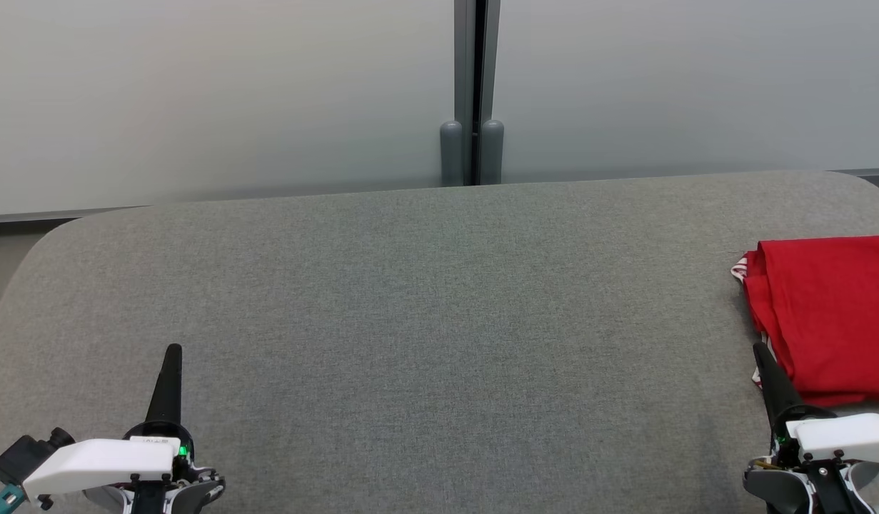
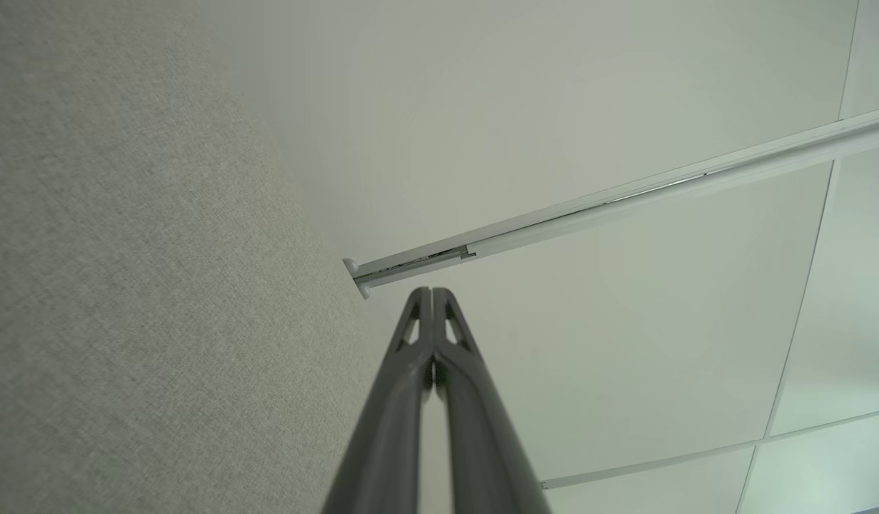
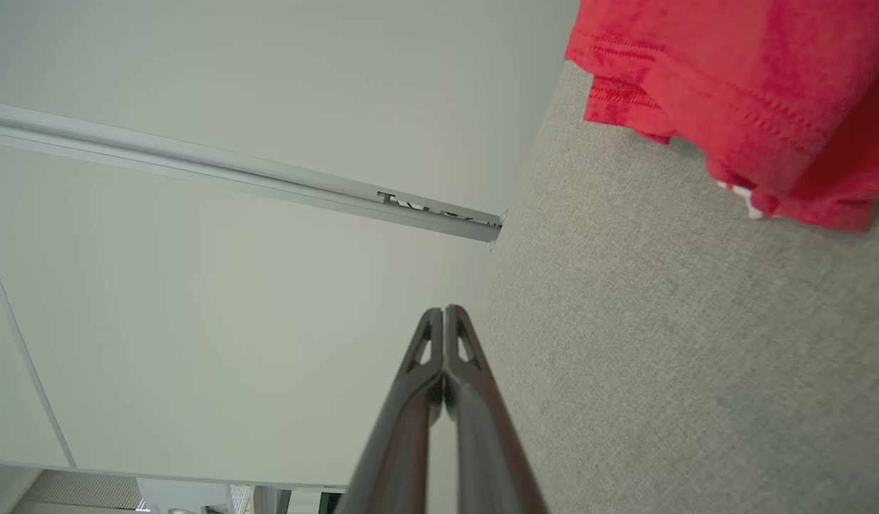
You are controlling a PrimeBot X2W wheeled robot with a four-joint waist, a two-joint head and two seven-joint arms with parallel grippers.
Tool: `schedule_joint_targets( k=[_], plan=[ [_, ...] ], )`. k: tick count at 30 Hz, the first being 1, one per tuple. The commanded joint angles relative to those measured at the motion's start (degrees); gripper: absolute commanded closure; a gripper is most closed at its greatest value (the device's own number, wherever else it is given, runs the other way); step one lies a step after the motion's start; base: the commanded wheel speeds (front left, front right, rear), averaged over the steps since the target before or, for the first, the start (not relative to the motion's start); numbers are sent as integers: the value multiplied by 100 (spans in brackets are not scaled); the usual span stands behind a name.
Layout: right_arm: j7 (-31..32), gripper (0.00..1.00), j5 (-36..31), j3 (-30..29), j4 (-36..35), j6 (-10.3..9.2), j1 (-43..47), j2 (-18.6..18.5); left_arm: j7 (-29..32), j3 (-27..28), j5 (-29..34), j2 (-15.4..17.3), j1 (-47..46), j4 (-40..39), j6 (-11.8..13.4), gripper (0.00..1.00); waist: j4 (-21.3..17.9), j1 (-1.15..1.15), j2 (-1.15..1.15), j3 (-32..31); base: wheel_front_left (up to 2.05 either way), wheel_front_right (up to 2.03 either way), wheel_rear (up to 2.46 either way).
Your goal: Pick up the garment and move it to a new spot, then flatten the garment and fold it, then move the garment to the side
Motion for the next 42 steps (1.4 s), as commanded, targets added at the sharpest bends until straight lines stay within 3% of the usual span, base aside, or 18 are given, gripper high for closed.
schedule_joint_targets(
  k=[1,33,42],
  plan=[
    [58,100,115,-49,-67,0,-98,-13,25,30,-135,37,-124,-23,-25,100,1,0,0,2,0,0,0],
    [405,100,1152,-348,-152,0,-81,122,363,68,-1480,39,-286,10,-65,100,22,0,0,55,0,0,0],
    [427,100,1216,-370,-159,0,-81,128,396,70,-1560,39,-290,13,-67,100,24,0,0,60,0,0,0]
  ],
)
